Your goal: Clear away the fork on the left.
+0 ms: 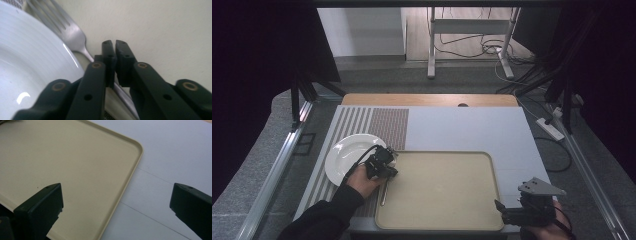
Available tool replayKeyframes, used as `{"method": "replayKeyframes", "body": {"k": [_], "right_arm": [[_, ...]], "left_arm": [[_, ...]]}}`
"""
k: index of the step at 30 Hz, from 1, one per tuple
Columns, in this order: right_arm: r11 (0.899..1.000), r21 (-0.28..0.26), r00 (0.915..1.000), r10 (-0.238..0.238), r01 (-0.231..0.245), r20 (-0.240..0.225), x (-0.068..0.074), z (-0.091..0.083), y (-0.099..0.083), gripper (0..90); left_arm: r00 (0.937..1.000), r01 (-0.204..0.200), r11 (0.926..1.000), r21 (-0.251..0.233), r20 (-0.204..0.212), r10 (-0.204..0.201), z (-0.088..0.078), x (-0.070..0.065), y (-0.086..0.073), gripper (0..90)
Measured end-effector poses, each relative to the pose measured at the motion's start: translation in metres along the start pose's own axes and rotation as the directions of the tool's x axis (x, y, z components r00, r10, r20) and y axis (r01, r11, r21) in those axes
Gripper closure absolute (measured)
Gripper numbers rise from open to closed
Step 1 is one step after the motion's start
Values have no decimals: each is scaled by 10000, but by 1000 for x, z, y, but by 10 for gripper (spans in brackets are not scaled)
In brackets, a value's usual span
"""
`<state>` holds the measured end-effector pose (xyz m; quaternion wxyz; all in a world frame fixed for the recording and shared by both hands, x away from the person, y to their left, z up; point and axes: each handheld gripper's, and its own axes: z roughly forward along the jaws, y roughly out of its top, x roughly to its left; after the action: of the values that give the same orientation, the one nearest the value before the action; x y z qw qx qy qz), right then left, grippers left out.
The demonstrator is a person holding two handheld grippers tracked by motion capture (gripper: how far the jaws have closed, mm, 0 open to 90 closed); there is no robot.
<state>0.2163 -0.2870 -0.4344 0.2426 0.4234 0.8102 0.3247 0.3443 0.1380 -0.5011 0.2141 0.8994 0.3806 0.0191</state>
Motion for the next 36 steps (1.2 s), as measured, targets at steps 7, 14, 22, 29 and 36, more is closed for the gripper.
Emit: {"method": "replayKeyframes", "body": {"k": [7, 14, 22, 29, 36], "right_arm": [[10000, -4, 10000, 7, -7, 0, 0, 0, 0, 0], [10000, -8, 10000, -7, 7, -6, 0, 0, 0, 0], [10000, 1, 10000, -12, 12, -8, 0, 0, 0, 0], [10000, -7, 10000, -15, 15, -6, 0, 0, 0, 0], [10000, -4, 10000, -11, 11, -9, 0, 0, 0, 0]], "left_arm": [[9997, -151, 9964, -831, 185, 167, -16, -4, -2, 687], [9978, -521, 9833, -1741, 325, 586, -30, -6, -7, 547], [9981, -111, 9744, -2245, 564, 243, -37, 2, -16, 331], [9969, 242, 9669, -2541, 788, -42, -42, 7, -23, 183], [9924, 695, 9589, -2751, 1171, -383, -47, 12, -28, 98]]}}
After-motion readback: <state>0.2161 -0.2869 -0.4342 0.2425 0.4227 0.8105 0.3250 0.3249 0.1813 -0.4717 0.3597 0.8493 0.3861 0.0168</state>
